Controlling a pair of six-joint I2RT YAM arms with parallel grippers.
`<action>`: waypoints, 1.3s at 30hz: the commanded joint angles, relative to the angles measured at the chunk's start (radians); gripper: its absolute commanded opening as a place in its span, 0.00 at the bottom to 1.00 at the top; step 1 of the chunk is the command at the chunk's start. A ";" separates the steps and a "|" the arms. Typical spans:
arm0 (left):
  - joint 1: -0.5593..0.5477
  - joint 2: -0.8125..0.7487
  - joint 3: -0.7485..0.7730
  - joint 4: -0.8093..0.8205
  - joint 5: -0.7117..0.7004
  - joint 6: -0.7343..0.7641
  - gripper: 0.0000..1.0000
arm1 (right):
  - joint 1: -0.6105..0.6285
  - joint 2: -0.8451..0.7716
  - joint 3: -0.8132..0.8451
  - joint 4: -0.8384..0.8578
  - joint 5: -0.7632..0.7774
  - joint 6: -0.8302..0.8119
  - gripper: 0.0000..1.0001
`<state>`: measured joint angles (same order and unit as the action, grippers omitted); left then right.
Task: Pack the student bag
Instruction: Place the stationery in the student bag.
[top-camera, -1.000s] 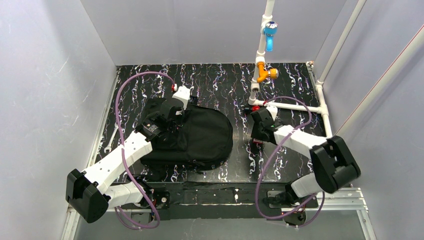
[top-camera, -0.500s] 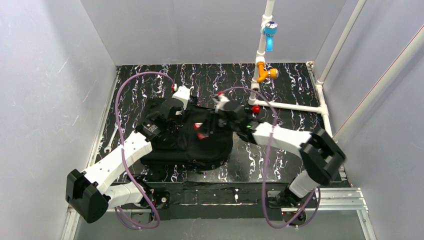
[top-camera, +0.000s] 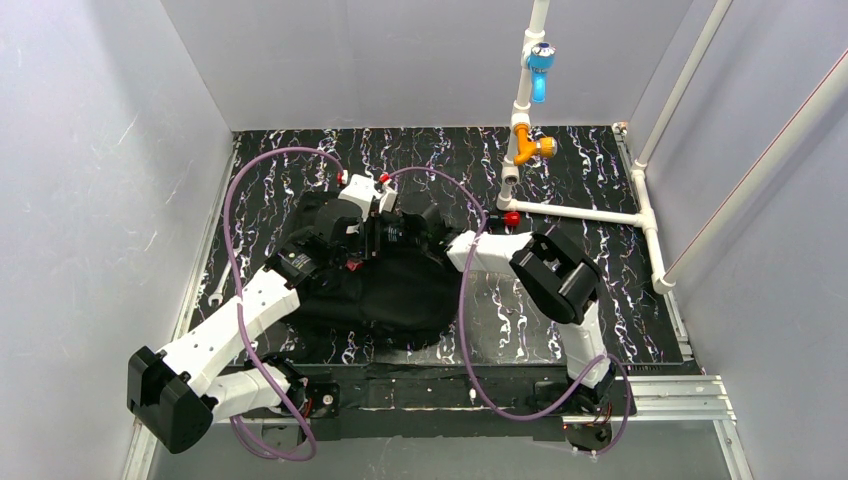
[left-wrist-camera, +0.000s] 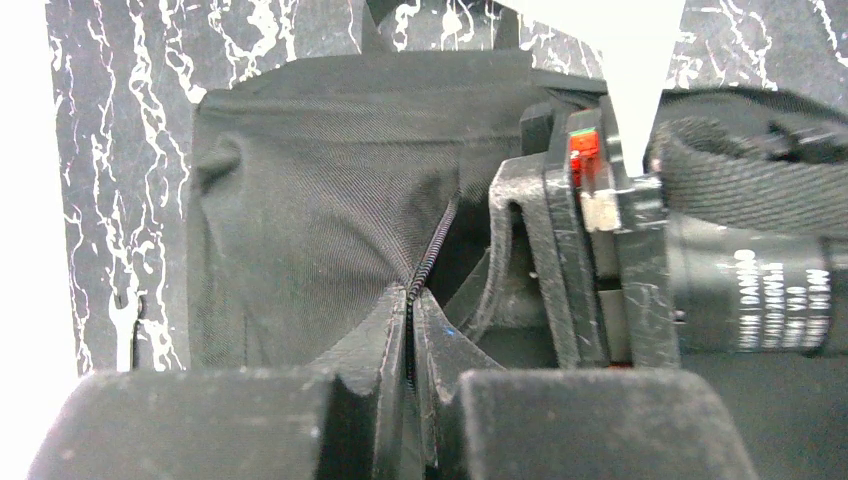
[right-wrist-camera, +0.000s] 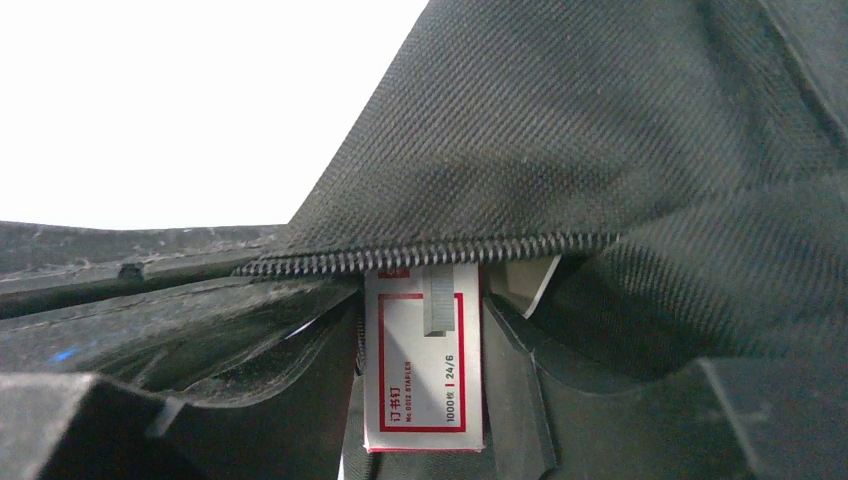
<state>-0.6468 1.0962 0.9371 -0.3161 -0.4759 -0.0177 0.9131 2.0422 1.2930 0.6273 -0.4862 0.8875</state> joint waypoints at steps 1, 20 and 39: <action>-0.015 -0.057 0.034 0.109 0.048 -0.019 0.00 | -0.012 0.019 -0.016 0.225 0.073 0.116 0.55; -0.015 -0.071 0.023 0.120 -0.002 0.000 0.00 | -0.017 0.020 0.025 -0.012 0.243 0.088 0.49; -0.014 -0.031 0.049 0.089 0.045 -0.020 0.00 | -0.045 -0.273 -0.295 -0.117 0.175 -0.023 0.76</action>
<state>-0.6498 1.0901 0.9367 -0.2962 -0.4557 -0.0200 0.8642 1.7535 1.0664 0.3351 -0.2195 0.7574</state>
